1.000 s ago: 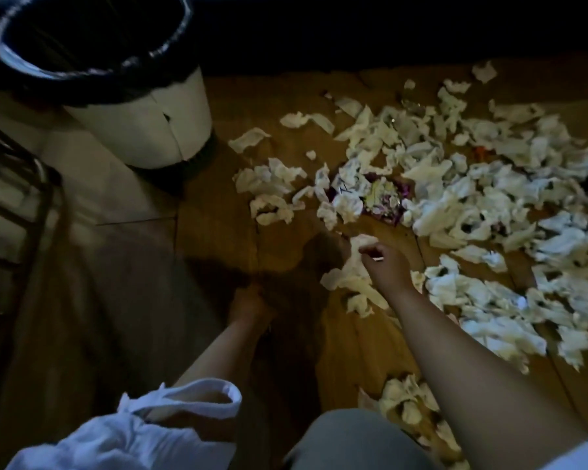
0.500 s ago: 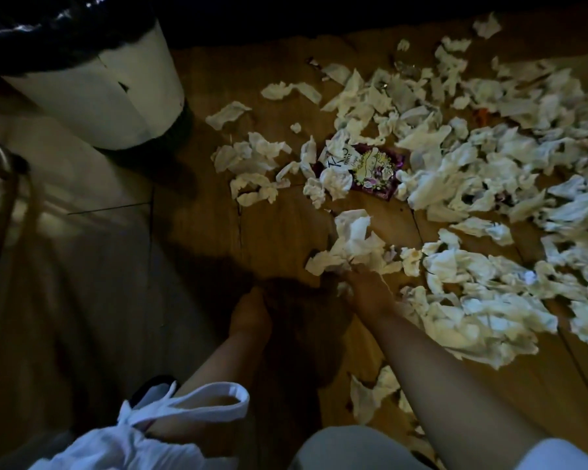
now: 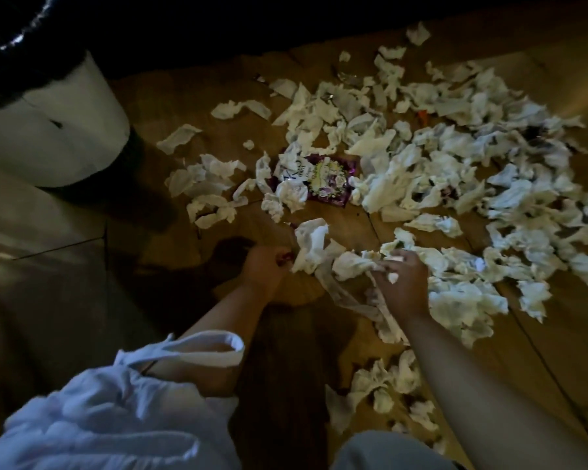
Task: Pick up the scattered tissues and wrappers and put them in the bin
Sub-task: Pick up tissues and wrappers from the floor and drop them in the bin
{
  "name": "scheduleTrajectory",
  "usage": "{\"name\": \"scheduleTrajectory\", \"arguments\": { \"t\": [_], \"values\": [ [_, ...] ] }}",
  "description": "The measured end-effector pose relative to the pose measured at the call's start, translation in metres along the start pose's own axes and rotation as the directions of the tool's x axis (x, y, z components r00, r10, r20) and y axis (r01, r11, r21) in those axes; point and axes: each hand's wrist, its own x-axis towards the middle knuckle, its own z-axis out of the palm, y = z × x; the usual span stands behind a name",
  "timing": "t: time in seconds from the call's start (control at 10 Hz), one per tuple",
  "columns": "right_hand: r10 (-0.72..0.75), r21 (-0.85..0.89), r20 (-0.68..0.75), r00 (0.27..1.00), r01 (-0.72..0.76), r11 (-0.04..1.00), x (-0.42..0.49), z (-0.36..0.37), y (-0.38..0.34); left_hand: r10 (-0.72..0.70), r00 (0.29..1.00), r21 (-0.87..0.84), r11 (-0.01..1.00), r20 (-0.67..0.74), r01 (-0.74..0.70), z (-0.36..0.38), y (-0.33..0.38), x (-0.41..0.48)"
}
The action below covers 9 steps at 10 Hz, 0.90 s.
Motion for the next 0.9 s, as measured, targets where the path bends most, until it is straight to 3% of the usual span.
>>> {"name": "scheduleTrajectory", "arguments": {
  "t": [0.1, 0.2, 0.3, 0.4, 0.5, 0.7, 0.9],
  "values": [
    [0.112, -0.230, 0.131, 0.985, -0.079, 0.970, 0.024, -0.011, 0.021, 0.228, 0.965, 0.088, 0.967, 0.133, -0.240, 0.020, 0.020, 0.026],
    [0.214, -0.159, 0.315, 0.924, -0.171, 0.972, 0.035, -0.013, 0.034, 0.397, 0.906, 0.305, 0.853, 0.147, -0.424, 0.041, 0.038, 0.039],
    [0.197, -0.162, 0.403, 0.894, -0.142, 0.976, 0.027, 0.001, 0.038, 0.211, 0.920, 0.387, 0.859, 0.329, -0.335, 0.058, 0.038, 0.047],
    [0.093, -0.251, 0.272, 0.958, -0.023, 0.968, 0.016, 0.013, 0.034, 0.086, 0.877, 0.306, 0.917, 0.473, -0.255, 0.067, 0.022, 0.043],
    [0.015, -0.220, 0.220, 0.975, 0.035, 0.975, 0.013, 0.012, 0.028, 0.129, 0.925, 0.222, 0.950, 0.356, -0.218, 0.074, 0.009, 0.030],
    [0.032, 0.179, 0.104, 0.994, -0.050, 0.983, 0.017, -0.005, -0.009, 0.100, 0.975, 0.002, 0.995, 0.197, -0.102, 0.060, 0.004, 0.009],
    [0.079, 0.307, 0.114, 0.990, -0.111, 0.945, 0.019, -0.018, -0.076, 0.107, 0.991, -0.198, 0.976, 0.079, -0.089, -0.012, 0.015, -0.008]
  ]
}}
